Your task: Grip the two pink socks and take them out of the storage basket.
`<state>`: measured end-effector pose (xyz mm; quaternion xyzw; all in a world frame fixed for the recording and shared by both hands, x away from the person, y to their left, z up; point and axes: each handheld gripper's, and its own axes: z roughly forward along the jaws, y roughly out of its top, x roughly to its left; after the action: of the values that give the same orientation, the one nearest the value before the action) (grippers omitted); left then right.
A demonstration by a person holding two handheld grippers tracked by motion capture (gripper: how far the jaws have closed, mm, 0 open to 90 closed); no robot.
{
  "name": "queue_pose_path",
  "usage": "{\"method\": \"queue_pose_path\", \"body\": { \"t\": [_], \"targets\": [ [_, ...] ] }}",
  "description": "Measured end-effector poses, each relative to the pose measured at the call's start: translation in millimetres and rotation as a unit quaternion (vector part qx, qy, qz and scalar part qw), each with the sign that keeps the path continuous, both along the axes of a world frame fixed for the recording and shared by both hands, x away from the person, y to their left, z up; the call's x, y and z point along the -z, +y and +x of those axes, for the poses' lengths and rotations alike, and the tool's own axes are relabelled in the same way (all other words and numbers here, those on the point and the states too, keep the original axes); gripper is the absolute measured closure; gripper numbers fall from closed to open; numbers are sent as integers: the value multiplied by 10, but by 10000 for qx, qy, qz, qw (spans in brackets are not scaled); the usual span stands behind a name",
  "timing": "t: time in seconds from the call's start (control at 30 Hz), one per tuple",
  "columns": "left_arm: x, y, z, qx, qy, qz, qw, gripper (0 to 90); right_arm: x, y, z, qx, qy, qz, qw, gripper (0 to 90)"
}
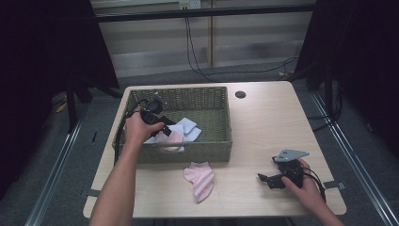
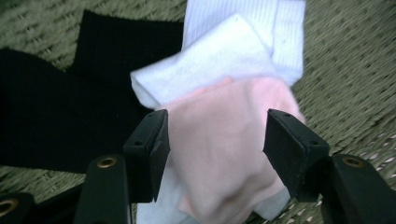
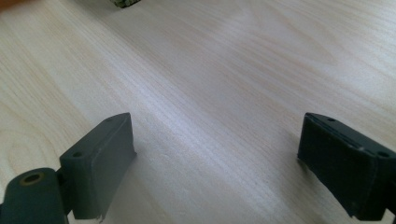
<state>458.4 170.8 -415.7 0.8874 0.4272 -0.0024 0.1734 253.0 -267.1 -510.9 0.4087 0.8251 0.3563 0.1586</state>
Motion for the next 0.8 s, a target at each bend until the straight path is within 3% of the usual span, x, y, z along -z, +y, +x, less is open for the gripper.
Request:
{"method": "queue_pose_path", "body": {
  "t": [0.33,0.4,0.43,0.47,0.5,0.63,0.8],
  "targets": [
    [139,32,-11,-24,310,8,9995,403,-1,1,-3,11,19,2,10000,100],
    [153,26,-10,18,397,60,9992,501,0,0,-2,4,12,-2,10000,100],
    [167,19,-9,44,462,91,9989,613,0,1,-2,6,12,-2,10000,100],
    [176,11,-10,72,531,103,9985,613,0,1,-2,6,12,-2,10000,100],
    [184,1,-12,82,575,151,9982,709,0,0,-2,5,13,-3,10000,100],
    [166,2,-22,84,495,121,9987,813,0,0,-2,4,13,-2,10000,100],
    [44,27,-37,29,444,-6,9990,873,0,0,-2,5,14,-1,10000,100]
  ]
}}
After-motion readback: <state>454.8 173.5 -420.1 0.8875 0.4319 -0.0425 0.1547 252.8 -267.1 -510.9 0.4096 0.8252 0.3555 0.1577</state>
